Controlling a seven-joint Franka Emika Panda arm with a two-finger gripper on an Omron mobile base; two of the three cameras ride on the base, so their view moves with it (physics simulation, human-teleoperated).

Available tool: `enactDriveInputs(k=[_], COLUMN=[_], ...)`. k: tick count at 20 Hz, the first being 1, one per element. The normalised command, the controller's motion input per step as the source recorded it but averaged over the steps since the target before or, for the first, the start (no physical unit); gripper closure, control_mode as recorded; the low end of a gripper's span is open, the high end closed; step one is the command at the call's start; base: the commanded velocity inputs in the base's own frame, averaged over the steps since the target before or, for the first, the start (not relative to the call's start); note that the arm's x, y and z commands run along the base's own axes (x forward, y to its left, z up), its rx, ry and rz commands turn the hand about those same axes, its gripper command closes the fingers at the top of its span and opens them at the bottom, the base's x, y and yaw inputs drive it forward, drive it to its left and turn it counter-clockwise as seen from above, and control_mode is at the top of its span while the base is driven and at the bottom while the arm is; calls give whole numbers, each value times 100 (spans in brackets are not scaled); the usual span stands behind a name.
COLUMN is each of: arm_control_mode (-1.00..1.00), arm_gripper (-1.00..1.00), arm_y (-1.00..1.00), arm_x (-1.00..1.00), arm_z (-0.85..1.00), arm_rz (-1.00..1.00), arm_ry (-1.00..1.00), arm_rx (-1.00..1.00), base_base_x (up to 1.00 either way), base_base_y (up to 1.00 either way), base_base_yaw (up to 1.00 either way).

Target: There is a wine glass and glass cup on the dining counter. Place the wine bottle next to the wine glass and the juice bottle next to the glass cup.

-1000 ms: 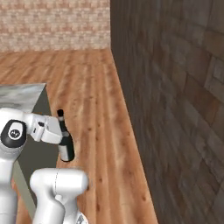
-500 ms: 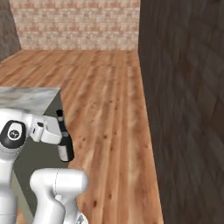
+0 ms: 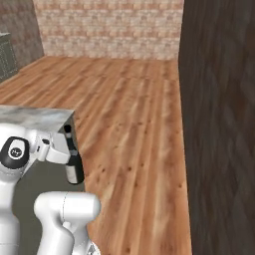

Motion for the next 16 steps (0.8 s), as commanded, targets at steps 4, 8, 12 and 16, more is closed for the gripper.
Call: enactDriveInputs(k=[4,8,12,16], arm_control_mode=[100,100,100,100], arm_gripper=[100,100,100,100], arm_y=[0,0,0,0], arm_x=[0,0,0,0], arm_z=[0,0,0,0], arm_rz=[0,0,0,0], arm_ry=[0,0,0,0], arm_rx=[0,0,0,0], base_base_x=[71,72,72,72], base_base_y=[-23,-23,-24,-24], base_base_yaw=[23,22,21,20])
